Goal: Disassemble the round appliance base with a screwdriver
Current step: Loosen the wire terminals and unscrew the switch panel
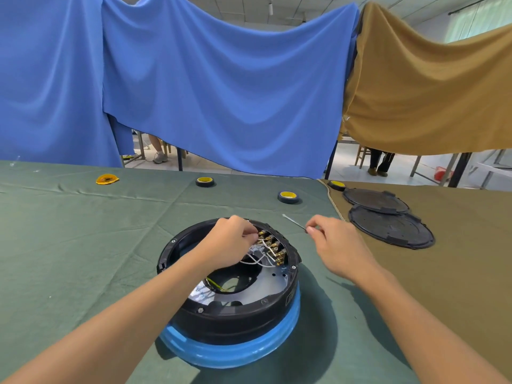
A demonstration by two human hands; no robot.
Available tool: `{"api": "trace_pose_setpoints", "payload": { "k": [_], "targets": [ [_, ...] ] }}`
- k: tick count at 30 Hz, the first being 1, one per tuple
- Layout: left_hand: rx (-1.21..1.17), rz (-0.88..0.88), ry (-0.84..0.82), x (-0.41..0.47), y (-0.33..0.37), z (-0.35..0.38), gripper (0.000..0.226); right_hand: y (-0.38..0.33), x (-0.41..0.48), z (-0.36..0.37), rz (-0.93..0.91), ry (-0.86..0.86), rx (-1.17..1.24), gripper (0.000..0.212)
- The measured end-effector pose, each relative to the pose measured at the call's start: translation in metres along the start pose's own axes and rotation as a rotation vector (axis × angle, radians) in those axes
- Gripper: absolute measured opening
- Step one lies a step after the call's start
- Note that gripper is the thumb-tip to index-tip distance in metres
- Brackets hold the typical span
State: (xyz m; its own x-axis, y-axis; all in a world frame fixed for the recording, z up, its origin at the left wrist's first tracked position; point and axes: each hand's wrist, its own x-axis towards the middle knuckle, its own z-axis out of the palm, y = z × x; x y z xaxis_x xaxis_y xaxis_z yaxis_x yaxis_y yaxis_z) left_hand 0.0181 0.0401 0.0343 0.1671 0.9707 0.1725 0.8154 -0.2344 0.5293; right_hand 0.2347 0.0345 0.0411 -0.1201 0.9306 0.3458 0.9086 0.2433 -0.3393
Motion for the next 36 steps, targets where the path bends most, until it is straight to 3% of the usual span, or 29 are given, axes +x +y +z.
{"api": "trace_pose_setpoints", "payload": {
  "k": [5, 11, 19, 29, 33, 36],
  "targets": [
    [-0.059, -0.044, -0.047, 0.013, 0.001, -0.008, 0.02, -0.029, -0.005, -0.016, -0.127, -0.082, -0.057, 0.02],
    [-0.103, -0.061, 0.006, 0.006, -0.002, 0.003, 0.031, -0.039, 0.0, -0.019, -0.184, -0.288, -0.202, 0.024],
    [-0.064, -0.009, -0.01, 0.002, -0.003, 0.001, 0.025, -0.045, 0.007, -0.022, -0.197, -0.194, -0.247, 0.021],
    [0.039, 0.031, -0.019, 0.004, -0.006, 0.003, 0.027, -0.063, 0.015, -0.028, -0.22, -0.238, -0.305, 0.024],
    [0.04, 0.023, -0.018, 0.005, -0.007, 0.005, 0.028, -0.079, 0.02, -0.032, -0.295, -0.218, -0.445, 0.01],
    [0.045, 0.021, -0.03, 0.006, -0.008, 0.006, 0.025, -0.09, 0.024, -0.036, -0.301, -0.251, -0.506, 0.021]
  ]
}}
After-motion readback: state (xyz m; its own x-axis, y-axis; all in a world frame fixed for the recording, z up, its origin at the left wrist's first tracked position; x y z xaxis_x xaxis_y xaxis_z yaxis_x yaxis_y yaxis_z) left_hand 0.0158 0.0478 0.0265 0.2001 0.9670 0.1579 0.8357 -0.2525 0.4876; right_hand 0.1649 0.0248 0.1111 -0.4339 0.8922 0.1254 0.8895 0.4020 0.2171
